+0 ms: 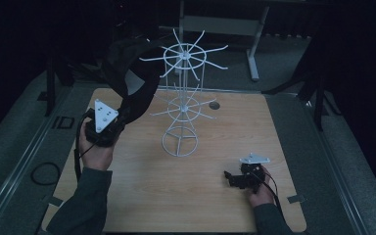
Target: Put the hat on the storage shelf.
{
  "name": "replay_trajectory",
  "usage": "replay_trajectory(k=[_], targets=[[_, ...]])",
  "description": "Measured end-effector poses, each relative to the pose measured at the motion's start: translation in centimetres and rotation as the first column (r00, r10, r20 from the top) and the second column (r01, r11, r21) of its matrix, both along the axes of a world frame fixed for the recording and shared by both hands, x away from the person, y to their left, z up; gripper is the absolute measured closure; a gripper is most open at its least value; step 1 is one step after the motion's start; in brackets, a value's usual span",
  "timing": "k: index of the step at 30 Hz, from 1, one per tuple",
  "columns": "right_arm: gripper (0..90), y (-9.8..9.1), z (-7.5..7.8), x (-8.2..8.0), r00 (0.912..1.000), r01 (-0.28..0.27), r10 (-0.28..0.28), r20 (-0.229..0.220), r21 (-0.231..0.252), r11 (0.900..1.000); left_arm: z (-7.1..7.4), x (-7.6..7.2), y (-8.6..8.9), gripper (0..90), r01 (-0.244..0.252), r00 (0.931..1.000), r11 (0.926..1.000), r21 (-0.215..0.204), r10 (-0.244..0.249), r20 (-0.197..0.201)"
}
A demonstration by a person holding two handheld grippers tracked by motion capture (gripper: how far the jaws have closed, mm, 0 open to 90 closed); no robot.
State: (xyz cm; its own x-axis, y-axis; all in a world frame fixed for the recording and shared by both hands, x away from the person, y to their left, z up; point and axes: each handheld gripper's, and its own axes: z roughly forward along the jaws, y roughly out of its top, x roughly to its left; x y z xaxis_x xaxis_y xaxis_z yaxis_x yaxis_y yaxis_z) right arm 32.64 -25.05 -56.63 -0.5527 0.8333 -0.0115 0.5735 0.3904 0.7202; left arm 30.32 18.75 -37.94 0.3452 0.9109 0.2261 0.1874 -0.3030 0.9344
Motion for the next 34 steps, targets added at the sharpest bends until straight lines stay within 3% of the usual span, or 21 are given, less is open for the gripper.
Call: replay_trajectory(k=[6,8,14,25,34], targets=[[12.3,0.0,0.0,0.0,1.0,0.0,0.0,0.0,0.0,1.0,-0.6,0.1,0.2,85.7,0.014,0.9999,0.9999,0.01,-0.013,-0.005],[12.3,0.0,0.0,0.0,1.0,0.001,-0.001,-0.001,0.001,1.0,-0.7,-0.1,0.4,81.5,0.046,0.999,0.999,0.0,-0.046,0.001],[12.3,0.0,0.0,0.0,1.0,0.0,0.0,-0.001,0.0,1.0,-0.5,-0.3,0.2,58.1,0.084,0.9965,0.9962,-0.022,-0.084,-0.003],[12.3,0.0,0.0,0.0,1.0,-0.002,0.002,0.001,0.0,1.0,-0.5,-1.2,0.2,33.1,0.117,0.9925,0.9886,-0.094,-0.12,-0.024],[12.3,0.0,0.0,0.0,1.0,-0.001,0.001,-0.001,0.001,1.0,-1.0,-2.0,0.4,29.5,0.14,0.9882,0.9797,-0.144,-0.147,-0.043]])
